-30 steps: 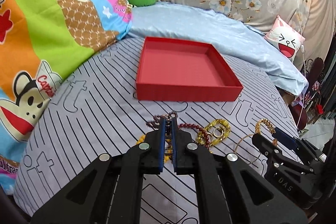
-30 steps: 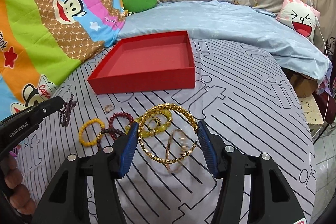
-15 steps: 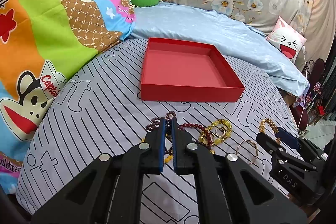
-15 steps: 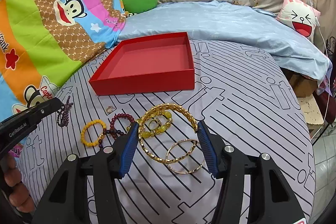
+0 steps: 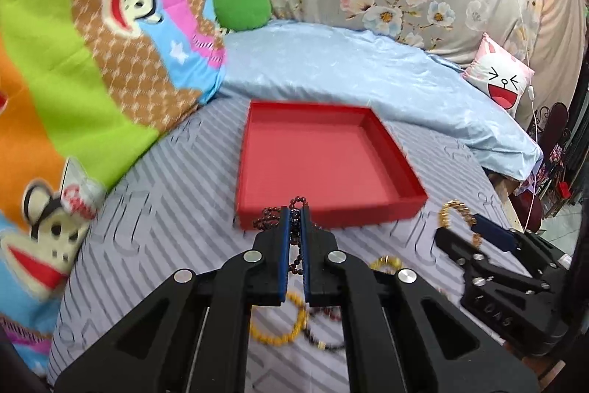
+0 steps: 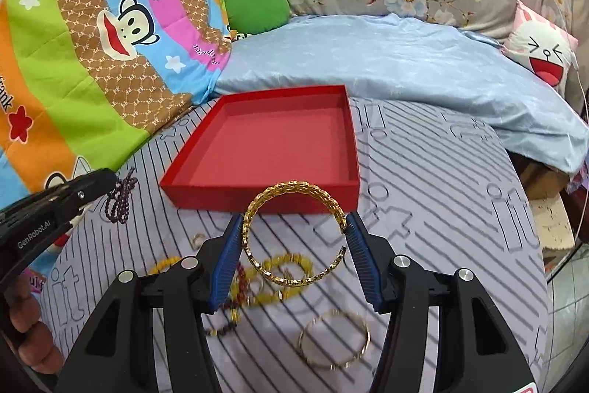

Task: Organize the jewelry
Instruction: 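Carry the purple bracelet with the left tool while the right tool carries the gold bangle into the red tray, then open the left tool releasing the purple bracelet while the right tool releases the gold bangle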

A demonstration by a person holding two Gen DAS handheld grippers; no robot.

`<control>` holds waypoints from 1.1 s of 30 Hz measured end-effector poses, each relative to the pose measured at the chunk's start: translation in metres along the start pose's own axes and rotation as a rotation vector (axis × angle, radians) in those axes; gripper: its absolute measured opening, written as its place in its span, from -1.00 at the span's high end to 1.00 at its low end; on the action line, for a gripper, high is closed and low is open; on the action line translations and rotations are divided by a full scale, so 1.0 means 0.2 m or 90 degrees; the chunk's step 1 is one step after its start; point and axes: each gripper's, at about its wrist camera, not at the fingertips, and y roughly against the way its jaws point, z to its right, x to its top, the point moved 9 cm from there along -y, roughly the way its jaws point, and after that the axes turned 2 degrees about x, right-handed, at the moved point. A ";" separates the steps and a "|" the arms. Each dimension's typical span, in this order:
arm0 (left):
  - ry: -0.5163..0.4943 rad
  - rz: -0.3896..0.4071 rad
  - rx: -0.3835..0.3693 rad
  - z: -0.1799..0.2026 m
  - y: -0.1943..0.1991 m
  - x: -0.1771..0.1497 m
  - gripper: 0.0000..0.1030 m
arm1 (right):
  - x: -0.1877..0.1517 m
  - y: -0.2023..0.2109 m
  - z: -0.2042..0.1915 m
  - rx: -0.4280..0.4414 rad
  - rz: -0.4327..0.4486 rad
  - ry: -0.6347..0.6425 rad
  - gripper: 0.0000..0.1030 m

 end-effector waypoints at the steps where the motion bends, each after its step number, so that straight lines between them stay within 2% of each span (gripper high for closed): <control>1: -0.003 0.005 -0.004 0.01 -0.03 0.06 0.90 | 0.04 -0.04 0.00 0.003 -0.002 0.001 -0.06; 8: -0.023 0.016 -0.020 0.06 -0.27 0.37 0.90 | 0.35 -0.30 0.05 0.015 -0.009 -0.003 -0.06; 15: -0.033 0.010 -0.004 0.05 -0.59 0.60 0.90 | 0.58 -0.58 0.06 0.003 -0.016 0.009 -0.06; 25: -0.042 -0.036 0.008 0.03 -0.96 0.64 0.90 | 0.63 -0.96 0.09 -0.005 -0.077 0.015 -0.06; 33: -0.048 -0.055 0.035 0.01 -1.12 0.62 0.88 | 0.65 -1.06 0.08 -0.009 -0.088 0.025 -0.07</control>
